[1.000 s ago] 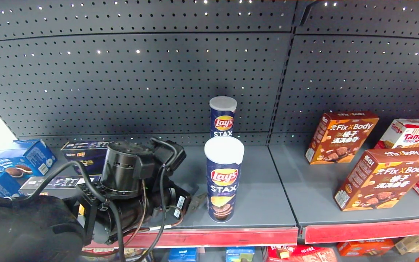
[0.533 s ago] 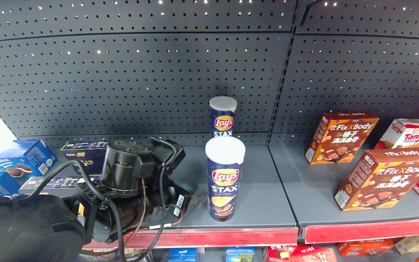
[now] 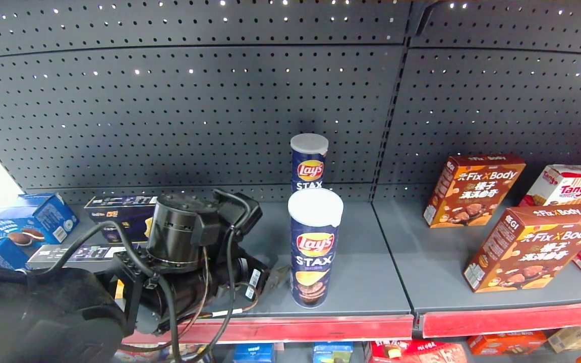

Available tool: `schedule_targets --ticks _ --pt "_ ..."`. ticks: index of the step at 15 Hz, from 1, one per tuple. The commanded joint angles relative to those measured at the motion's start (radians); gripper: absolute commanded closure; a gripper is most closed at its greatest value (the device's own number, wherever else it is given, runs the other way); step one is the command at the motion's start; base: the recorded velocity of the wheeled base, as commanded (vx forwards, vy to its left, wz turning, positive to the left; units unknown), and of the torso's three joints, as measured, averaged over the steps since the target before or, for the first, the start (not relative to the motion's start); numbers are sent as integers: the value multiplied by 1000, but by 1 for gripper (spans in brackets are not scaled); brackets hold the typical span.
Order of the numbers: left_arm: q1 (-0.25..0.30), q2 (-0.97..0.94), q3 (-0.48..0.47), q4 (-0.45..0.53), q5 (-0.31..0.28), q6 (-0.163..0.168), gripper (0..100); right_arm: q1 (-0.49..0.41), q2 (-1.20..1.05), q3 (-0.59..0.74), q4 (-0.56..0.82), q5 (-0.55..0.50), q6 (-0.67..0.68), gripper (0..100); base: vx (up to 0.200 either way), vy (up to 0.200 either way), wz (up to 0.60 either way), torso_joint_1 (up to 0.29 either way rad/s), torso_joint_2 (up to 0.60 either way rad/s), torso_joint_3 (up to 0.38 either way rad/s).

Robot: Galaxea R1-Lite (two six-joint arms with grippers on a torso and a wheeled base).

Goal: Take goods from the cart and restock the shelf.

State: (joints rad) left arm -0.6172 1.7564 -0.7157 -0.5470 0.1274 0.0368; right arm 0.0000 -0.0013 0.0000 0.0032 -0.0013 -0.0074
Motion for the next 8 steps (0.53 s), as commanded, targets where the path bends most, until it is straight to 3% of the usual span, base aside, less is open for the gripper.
schedule_targets --ticks 1,6,8 --pt "-1 8 -1 -1 0 0 0 0 1 0 0 0 0 0 0 0 0 0 0 0" --pt "22 -5 10 -2 1 3 0 0 1 0 0 0 0 0 0 0 0 0 0 0" --pt "71 -60 -5 -1 -2 29 0 0 1 0 0 0 0 0 0 0 0 0 0 0"
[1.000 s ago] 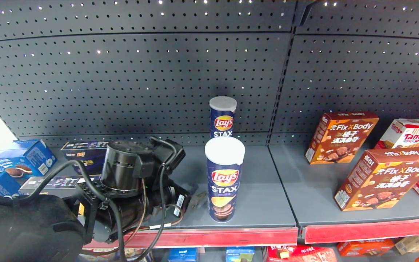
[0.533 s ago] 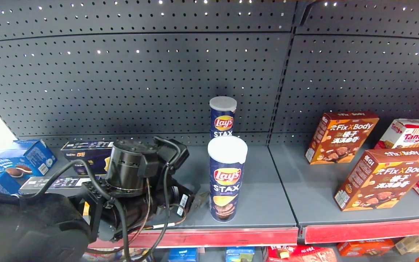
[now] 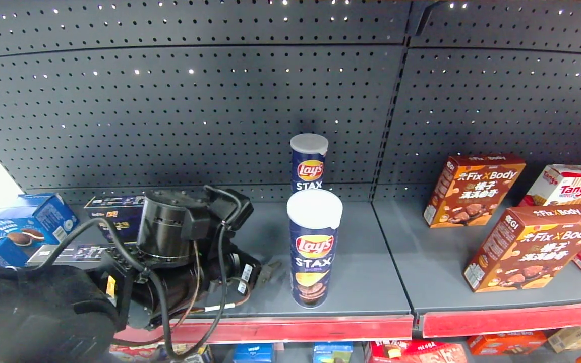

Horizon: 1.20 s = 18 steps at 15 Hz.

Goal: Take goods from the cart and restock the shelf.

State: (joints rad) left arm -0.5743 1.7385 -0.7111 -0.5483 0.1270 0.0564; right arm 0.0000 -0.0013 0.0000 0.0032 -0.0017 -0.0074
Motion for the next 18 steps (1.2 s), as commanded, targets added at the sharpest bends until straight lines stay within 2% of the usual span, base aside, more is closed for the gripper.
schedule_targets --ticks 1,3,4,6,7,9,11,13,14,15,16,17,18 --pt "59 -71 -18 1 -6 34 0 0 1 0 0 0 0 0 0 0 0 0 0 0" --pt "105 -152 -15 10 -17 80 0 0 1 0 0 0 0 0 0 0 0 0 0 0" --pt "109 -201 -8 13 -18 83 0 0 1 0 0 0 0 0 0 0 0 0 0 0" --pt "109 -278 -1 14 -7 82 0 0 1 0 0 0 0 0 0 0 0 0 0 0" --pt "109 -399 24 25 23 85 0 0 1 0 0 0 0 0 0 0 0 0 0 0" --pt "117 -553 65 108 46 85 0 0 1 0 0 0 0 0 0 0 0 0 0 0" --pt "134 -740 156 202 51 77 0 0 1 0 0 0 0 0 0 0 0 0 0 0" --pt "134 -893 257 211 52 69 0 0 1 0 0 0 0 0 0 0 0 0 0 0" --pt "165 -1037 337 214 52 68 0 0 1 0 0 0 0 0 0 0 0 0 0 0" --pt "198 -1087 358 214 49 68 0 0 1 0 0 0 0 0 0 0 0 0 0 0" --pt "261 -1162 383 217 40 65 0 0 1 0 0 0 0 0 0 0 0 0 0 0" --pt "297 -1217 413 218 34 40 0 0 1 0 0 0 0 0 0 0 0 0 0 0" --pt "335 -1300 487 225 40 -7 0 0 1 0 0 0 0 0 0 0 0 0 0 0"
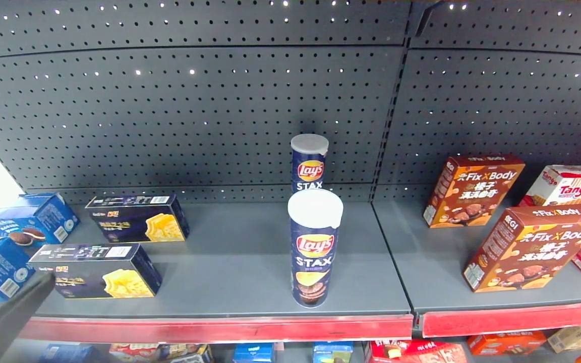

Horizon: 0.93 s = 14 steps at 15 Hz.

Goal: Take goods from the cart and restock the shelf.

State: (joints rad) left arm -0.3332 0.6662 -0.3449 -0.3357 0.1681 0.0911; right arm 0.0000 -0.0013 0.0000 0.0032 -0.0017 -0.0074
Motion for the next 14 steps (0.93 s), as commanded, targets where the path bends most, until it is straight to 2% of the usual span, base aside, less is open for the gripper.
schedule_targets --ticks 1,3,4,5,7,8,9,11,13,14 --pt "128 -277 164 12 -2 -47 0 0 1 0 0 0 0 0 0 0 0 0 0 0" --pt "191 -352 230 14 -12 -56 0 0 1 0 0 0 0 0 0 0 0 0 0 0" --pt "256 -392 270 21 -55 -83 0 0 1 0 0 0 0 0 0 0 0 0 0 0" --pt "299 -431 300 57 -84 -88 0 0 1 0 0 0 0 0 0 0 0 0 0 0" --pt "347 -514 345 152 -90 -88 0 0 1 0 0 0 0 0 0 0 0 0 0 0" --pt "358 -536 345 207 -88 -88 0 0 1 0 0 0 0 0 0 0 0 0 0 0" --pt "381 -559 345 270 -91 -102 0 0 1 0 0 0 0 0 0 0 0 0 0 0" --pt "391 -574 345 273 -96 -134 0 0 1 0 0 0 0 0 0 0 0 0 0 0" --pt "367 -593 345 273 -110 -123 0 0 1 0 0 0 0 0 0 0 0 0 0 0" --pt "350 -611 345 276 -116 -128 0 0 1 0 0 0 0 0 0 0 0 0 0 0"
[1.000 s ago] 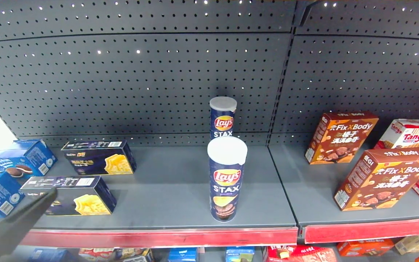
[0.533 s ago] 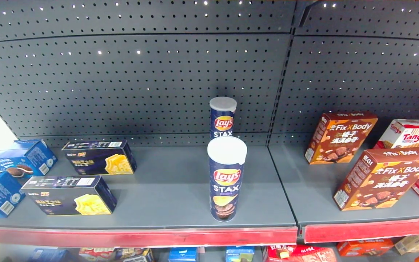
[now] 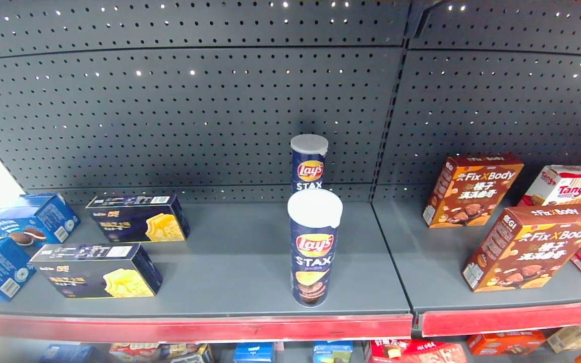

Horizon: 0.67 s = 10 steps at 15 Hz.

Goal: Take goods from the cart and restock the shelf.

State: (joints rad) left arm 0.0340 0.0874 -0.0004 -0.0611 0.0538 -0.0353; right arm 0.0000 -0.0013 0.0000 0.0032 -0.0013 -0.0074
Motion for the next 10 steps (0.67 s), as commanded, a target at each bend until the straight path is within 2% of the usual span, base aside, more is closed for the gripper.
schedule_targets --ticks 1,3,4,5,10 --pt "-25 -61 0 4 -25 -12 0 0 1 0 0 0 0 0 0 0 0 0 0 0" --pt "-25 -80 0 0 20 -37 0 0 1 0 0 0 0 0 0 0 0 0 0 0" --pt "-26 -83 0 0 37 -26 0 0 1 0 0 0 0 0 0 0 0 0 0 0" --pt "-26 -83 0 50 66 -3 0 0 1 0 0 0 0 0 0 0 0 0 0 0" --pt "-31 -80 0 46 50 2 0 0 1 0 0 0 0 0 0 0 0 0 0 0"
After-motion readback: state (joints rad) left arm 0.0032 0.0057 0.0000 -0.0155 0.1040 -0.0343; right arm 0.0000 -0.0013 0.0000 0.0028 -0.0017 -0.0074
